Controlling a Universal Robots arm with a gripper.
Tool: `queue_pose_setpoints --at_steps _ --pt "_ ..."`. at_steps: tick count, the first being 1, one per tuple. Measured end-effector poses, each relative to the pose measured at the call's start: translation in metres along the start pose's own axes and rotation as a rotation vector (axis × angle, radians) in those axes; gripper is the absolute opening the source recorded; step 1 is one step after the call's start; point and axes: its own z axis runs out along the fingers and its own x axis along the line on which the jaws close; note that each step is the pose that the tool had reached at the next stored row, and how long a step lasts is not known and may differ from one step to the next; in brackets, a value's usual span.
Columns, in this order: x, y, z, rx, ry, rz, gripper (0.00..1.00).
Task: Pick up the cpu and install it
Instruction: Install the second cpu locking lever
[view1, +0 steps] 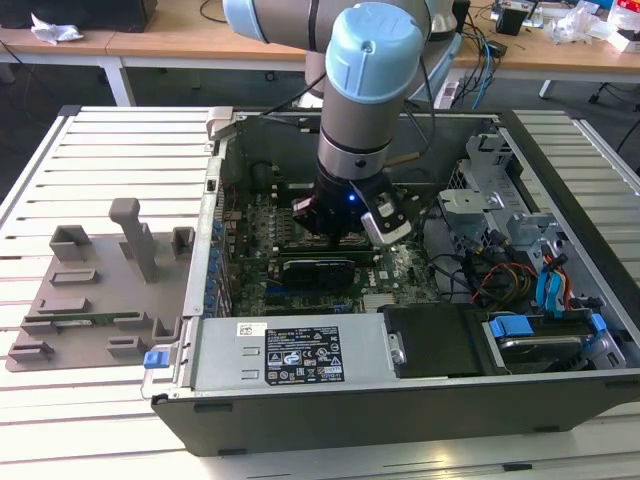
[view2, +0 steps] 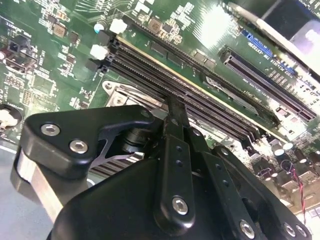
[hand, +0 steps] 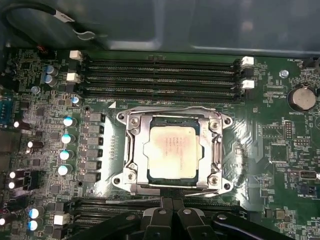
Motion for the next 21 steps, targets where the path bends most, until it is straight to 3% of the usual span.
queue_pose_setpoints --at_steps 2,7,10,12,14,17,21 --pt "0.0046 0.0017 0.0007 -0.0015 -0.0002 0.000 0.11" --pt "0.0276 0.0030 0.0012 -0.0059 -0.0037 -0.001 0.11" --pt "0.0422 0.0036 0.0015 -0.0175 -0.0073 -0.001 0.11" --pt "0.0480 0.0039 0.0016 -0.0211 -0.0076 -0.001 0.11" --pt "0.0495 0.0043 0.0016 -0.0241 -0.0075 -0.002 0.11" --pt "0.0494 0.0068 0.0025 -0.0366 -0.0074 -0.007 0.11" --pt "0.0493 0.0071 0.0059 -0.0401 -0.0075 -0.007 0.11"
